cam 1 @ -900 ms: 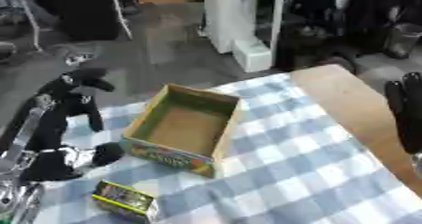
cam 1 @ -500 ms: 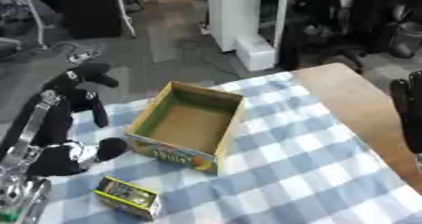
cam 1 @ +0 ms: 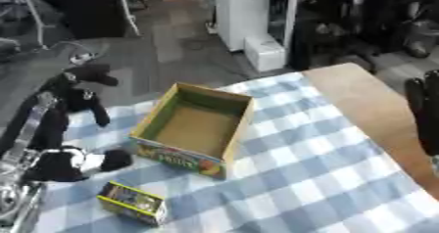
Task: Pick up objects on the table and place them in the box.
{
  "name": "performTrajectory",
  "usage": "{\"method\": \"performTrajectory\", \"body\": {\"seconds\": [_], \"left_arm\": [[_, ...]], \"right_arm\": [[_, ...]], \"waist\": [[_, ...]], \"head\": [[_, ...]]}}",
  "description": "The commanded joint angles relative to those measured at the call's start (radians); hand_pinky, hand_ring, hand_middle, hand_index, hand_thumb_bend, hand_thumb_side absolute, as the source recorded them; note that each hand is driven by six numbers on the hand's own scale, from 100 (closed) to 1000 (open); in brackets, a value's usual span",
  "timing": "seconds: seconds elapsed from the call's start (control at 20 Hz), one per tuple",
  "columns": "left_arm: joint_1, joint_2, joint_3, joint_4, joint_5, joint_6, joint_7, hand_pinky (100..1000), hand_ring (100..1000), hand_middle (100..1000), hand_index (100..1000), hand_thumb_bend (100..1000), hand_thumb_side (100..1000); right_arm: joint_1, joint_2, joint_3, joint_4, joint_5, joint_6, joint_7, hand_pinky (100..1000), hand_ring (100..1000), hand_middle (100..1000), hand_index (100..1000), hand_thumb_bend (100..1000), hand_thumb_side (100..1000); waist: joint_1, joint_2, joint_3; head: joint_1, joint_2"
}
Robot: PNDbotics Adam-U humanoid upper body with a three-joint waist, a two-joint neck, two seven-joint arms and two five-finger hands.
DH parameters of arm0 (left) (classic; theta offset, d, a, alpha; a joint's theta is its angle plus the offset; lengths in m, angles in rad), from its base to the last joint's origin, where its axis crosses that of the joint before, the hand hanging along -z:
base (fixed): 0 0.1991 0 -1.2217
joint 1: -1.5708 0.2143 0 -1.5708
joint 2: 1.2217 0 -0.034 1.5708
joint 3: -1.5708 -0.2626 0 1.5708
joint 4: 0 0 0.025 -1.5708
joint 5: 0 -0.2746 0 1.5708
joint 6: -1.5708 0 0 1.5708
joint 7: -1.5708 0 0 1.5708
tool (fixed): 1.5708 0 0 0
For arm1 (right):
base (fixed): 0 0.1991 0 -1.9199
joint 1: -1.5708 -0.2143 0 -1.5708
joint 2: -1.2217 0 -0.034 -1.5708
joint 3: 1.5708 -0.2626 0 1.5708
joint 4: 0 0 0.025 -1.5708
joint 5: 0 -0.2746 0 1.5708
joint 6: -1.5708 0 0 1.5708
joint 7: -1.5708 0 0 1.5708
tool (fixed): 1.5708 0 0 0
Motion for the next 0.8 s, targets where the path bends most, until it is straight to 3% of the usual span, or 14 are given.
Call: {"method": "performTrajectory", "body": {"seconds": [0.05,0.45,0.8], "left_arm": [[-0.025,0.058,0.005,0.053,-0.025,-0.055,-0.022,482,344,661,867,1000,493],[-0.052,0.153,-0.047,0.175,-0.007,-0.260,-0.081,490,360,661,844,1000,492],[-0.080,0.180,-0.065,0.270,0.000,-0.370,-0.153,533,422,739,851,1000,486]], "right_arm": [[-0.008,-0.034,-0.010,-0.013,-0.001,-0.105,0.104,351,285,260,426,100,840],[-0.013,-0.039,-0.008,-0.013,-0.003,-0.100,0.102,350,285,259,426,100,841],[-0.015,-0.039,-0.006,-0.013,-0.002,-0.097,0.103,350,284,259,425,100,841]], "waist": [[0.000,-0.009,-0.002],[0.005,-0.009,-0.009],[0.006,-0.010,-0.012]], "head": [[-0.024,0.012],[-0.026,0.013],[-0.025,0.015]]}}
